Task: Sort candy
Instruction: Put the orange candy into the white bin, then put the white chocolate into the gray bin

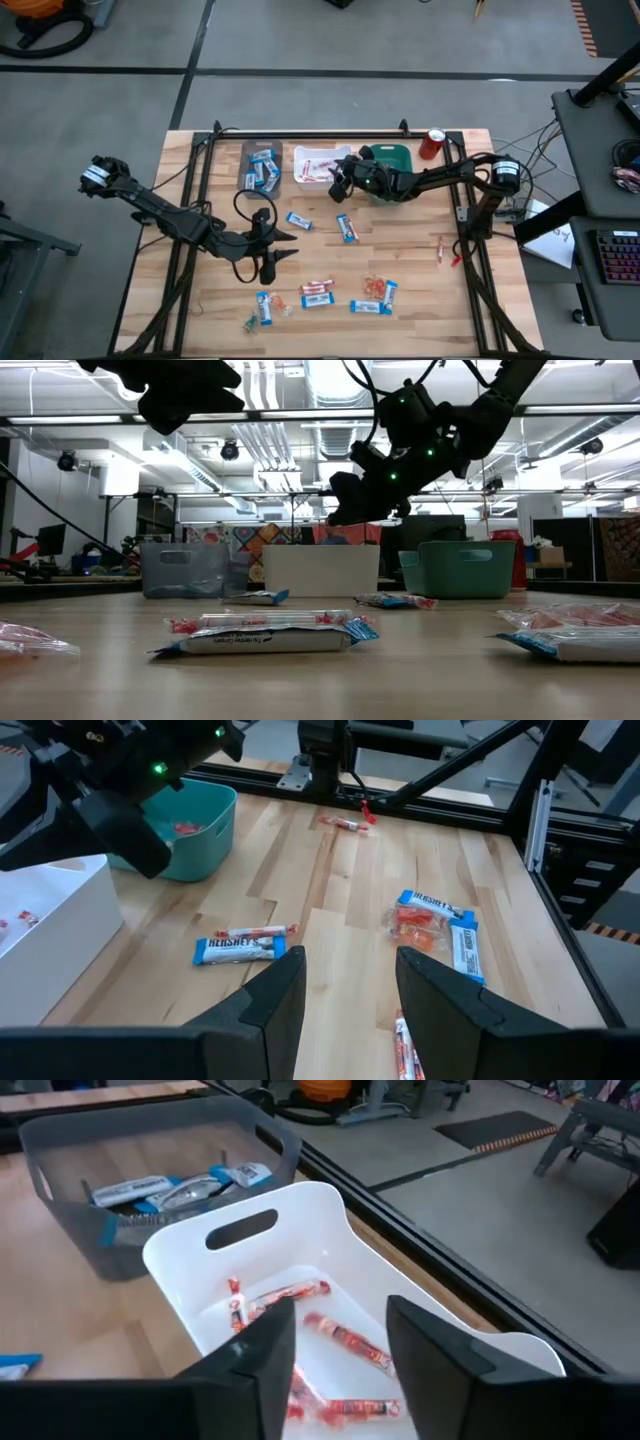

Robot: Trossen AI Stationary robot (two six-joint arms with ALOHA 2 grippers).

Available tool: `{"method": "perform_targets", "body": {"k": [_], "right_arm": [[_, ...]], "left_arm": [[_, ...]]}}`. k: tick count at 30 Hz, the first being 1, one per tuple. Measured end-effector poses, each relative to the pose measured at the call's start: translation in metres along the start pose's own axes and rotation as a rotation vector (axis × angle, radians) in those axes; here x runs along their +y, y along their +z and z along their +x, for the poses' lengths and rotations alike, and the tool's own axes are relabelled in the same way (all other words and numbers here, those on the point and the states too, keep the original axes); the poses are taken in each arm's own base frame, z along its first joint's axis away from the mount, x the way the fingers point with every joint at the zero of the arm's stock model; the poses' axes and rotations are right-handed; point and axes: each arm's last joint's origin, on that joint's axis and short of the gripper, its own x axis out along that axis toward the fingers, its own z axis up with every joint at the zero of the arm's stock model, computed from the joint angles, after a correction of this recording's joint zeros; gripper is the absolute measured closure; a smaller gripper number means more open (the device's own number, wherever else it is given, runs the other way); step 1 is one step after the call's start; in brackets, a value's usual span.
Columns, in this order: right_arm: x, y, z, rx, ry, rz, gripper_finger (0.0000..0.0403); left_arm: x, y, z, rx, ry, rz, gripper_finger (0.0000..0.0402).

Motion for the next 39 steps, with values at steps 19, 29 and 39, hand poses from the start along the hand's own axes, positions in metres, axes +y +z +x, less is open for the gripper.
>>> {"method": "perform_targets", "body": {"k": [19, 29, 39], "right_arm": [[0.031, 0.043, -0.084, 0.051, 0.436, 0.078, 0.0220], [0.069, 0.034, -0.136, 0.168, 0.596, 0.028, 0.0220], [0.097, 0.023, -0.161, 0.221, 0.698, 0.018, 0.0220]], "left_arm": [[0.001, -0.002, 0.001, 0.020, 0.007, 0.156, 0.0261], [0.013, -0.021, 0.027, 0.146, 0.071, 0.396, 0.0260], [0.050, -0.046, 0.070, 0.349, 0.080, 0.468, 0.0257]]}}
